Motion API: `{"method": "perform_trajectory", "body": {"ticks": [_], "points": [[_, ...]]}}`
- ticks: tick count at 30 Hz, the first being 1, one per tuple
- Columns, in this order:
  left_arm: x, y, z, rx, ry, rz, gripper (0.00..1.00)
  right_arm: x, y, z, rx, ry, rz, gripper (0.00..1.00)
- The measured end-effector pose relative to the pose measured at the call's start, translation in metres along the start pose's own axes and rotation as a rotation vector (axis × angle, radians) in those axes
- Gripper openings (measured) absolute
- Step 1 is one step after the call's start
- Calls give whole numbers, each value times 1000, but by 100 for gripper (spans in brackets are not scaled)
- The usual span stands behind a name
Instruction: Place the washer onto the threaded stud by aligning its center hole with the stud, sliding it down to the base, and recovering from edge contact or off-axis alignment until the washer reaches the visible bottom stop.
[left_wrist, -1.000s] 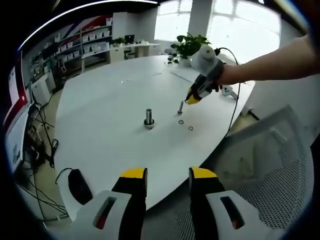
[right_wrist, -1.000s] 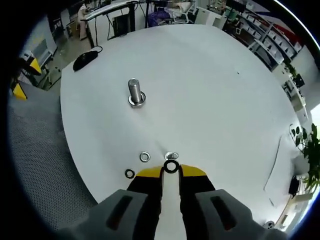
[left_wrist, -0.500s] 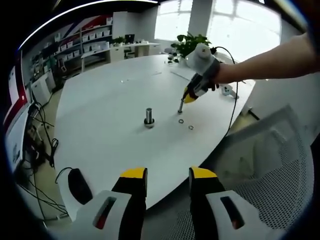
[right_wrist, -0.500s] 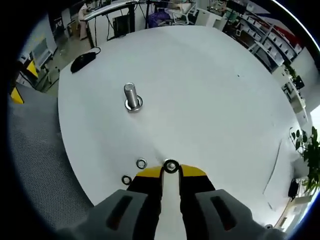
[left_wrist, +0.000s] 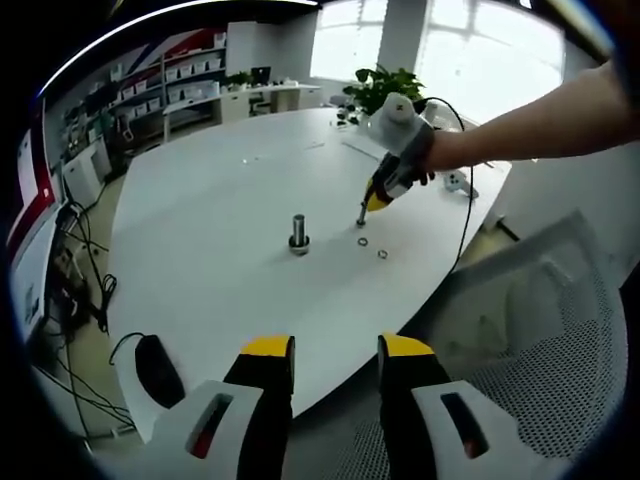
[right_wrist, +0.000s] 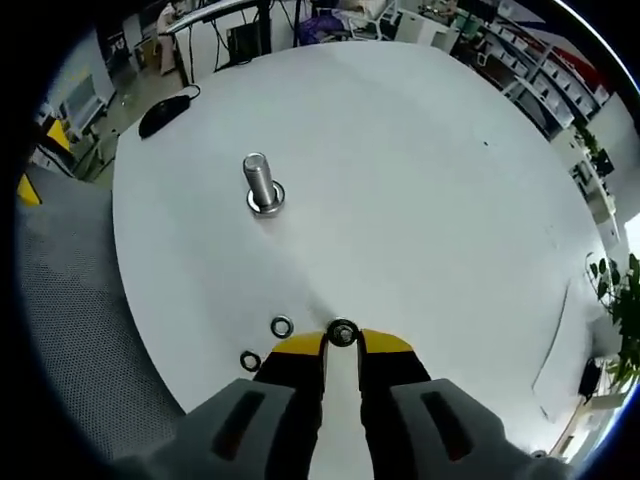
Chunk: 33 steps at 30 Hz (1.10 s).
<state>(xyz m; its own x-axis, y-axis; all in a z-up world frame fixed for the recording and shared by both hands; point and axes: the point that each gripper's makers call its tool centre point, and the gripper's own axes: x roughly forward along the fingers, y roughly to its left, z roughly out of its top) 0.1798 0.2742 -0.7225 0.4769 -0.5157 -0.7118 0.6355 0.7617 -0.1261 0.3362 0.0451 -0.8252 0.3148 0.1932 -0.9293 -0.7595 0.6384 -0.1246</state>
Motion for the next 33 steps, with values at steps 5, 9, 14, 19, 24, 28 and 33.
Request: {"method": "perform_trajectory", "body": {"ticks": [5,9,14,19,24,28,33], "points": [[0,0,-1,-2,4,1,31,9,2,-5,9,18,11,14],[1,1,-2,-3,9,0,31,16,2,-9,20,39,23,12],[1,1,-3,-8,11,3,31,21,6,-11,38,41,37,10],[1,2,-3,-11,13,6,31,24,9,-14,44,45,45,10],[1,2,-3,-12,16,7,31,24,7,-14,42,45,46,11],[2,2,-4,-11,19,6,31,22,7,-16,49,38,44,12],[2,1,-3,-9,17,6,31,20,10,-26,60,48,48,15]]}}
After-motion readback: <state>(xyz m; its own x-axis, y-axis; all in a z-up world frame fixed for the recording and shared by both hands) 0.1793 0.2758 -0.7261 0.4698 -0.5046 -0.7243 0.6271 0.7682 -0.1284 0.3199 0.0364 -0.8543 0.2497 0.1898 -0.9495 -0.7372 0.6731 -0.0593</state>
